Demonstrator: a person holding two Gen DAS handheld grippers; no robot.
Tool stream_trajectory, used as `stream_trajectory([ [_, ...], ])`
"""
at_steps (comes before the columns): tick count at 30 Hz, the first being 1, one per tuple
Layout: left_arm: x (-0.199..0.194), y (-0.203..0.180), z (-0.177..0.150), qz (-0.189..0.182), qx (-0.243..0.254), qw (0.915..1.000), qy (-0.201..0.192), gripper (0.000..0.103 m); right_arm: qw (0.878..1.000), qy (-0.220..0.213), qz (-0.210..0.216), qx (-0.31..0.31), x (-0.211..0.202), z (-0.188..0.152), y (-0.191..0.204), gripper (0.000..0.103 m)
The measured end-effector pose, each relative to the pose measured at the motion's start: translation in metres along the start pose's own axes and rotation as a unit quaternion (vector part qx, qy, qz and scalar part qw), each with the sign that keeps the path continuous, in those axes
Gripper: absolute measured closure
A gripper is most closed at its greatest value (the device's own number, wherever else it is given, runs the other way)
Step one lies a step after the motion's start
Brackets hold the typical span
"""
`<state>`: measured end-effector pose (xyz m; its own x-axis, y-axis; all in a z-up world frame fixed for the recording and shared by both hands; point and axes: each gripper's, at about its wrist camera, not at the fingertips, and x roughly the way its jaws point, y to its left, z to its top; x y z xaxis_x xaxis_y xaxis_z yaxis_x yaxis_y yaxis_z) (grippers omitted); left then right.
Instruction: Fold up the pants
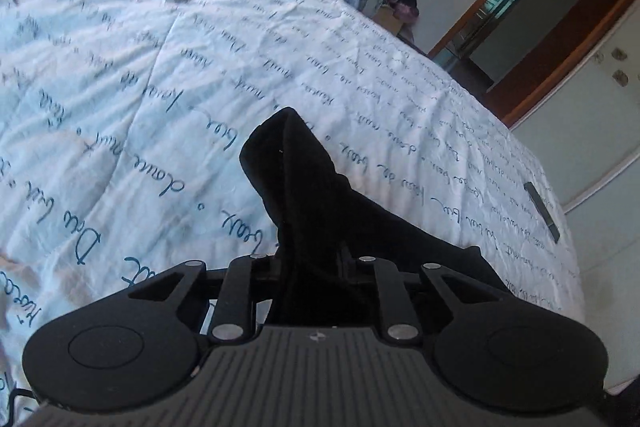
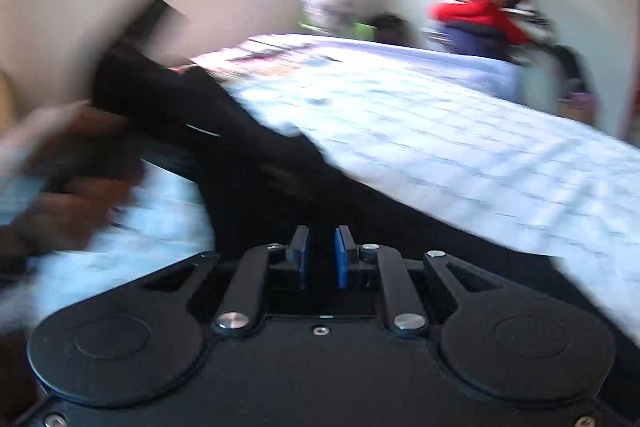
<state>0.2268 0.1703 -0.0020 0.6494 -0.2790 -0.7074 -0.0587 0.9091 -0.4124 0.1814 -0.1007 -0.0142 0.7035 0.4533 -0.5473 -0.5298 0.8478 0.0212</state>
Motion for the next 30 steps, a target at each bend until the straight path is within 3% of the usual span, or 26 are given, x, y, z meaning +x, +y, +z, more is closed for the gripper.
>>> stream_trajectory([
  [3,-0.024,-0.036,-0.01,-0.003,0.036,0.9986,-0.038,0.084,0.999,-0.017,0.021,0.038,-0.003,-0.002,-0.007,0.09],
  [8,-0.036,-0.074,-0.029,-0.031,0.038,0.9982,-0.034,0.085,0.992,-0.069,0.056,0.09,-0.022,0.0,-0.019,0.09],
  [11,-0.043,-0.102,-0.046,-0.003,0.071,0.9957,-0.059,0.085,0.992,-0.076,0.052,0.087,-0.032,-0.008,-0.025,0.09],
  [15,-0.05,-0.139,-0.062,-0.008,0.1,0.9922,-0.073,0.085,0.986,-0.095,0.05,0.125,-0.058,-0.018,-0.055,0.089],
  [22,-0.047,-0.222,-0.087,-0.056,0.155,0.9839,-0.068,0.084,0.976,-0.124,0.004,0.179,-0.115,-0.046,-0.109,0.089],
  [30,0.001,-0.305,-0.134,-0.108,0.214,0.9706,-0.015,0.082,0.955,-0.109,-0.057,0.271,-0.156,-0.103,-0.174,0.089],
])
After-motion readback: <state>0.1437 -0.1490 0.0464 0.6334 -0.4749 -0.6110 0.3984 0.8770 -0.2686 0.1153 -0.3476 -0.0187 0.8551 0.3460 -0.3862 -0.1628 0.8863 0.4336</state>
